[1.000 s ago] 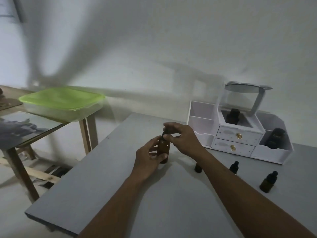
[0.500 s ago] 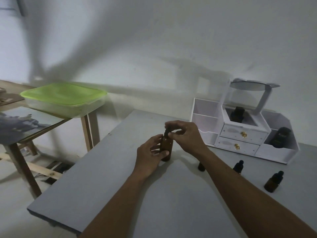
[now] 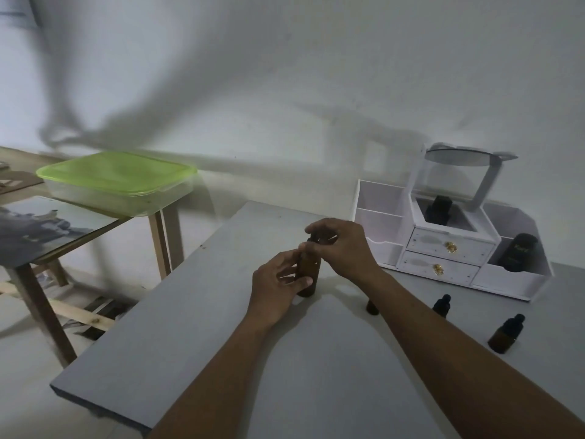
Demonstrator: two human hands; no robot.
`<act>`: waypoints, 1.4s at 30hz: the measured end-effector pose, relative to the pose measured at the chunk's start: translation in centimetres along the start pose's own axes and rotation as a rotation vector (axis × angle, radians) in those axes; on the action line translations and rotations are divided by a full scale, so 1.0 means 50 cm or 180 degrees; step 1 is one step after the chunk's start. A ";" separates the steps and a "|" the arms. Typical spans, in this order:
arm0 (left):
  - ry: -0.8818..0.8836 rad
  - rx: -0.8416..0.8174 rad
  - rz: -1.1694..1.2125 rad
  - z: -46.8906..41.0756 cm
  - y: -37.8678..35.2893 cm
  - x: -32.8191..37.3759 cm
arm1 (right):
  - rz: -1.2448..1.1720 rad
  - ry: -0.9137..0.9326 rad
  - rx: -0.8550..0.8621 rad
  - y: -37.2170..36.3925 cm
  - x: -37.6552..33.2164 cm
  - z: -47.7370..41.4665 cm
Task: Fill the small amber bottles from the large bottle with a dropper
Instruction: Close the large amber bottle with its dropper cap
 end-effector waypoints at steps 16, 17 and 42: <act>-0.0007 -0.0001 0.0147 0.004 0.007 0.010 | -0.0588 -0.0411 0.0060 -0.002 0.006 0.020; -0.0005 0.0005 0.0189 0.004 0.007 0.009 | -0.0676 -0.0472 0.0051 0.000 0.006 0.019; -0.0030 -0.0018 0.0400 0.001 0.006 0.002 | -0.0698 -0.0663 0.0297 -0.013 -0.005 0.022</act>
Point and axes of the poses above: each hand's wrist, its own z-axis away from the middle knuckle, its own y-axis out of the back of the hand, x = y × z, the point moved 1 cm from there along -z, towards the middle knuckle, and after that the axes turned 4 degrees about x, right-handed, at the moved point
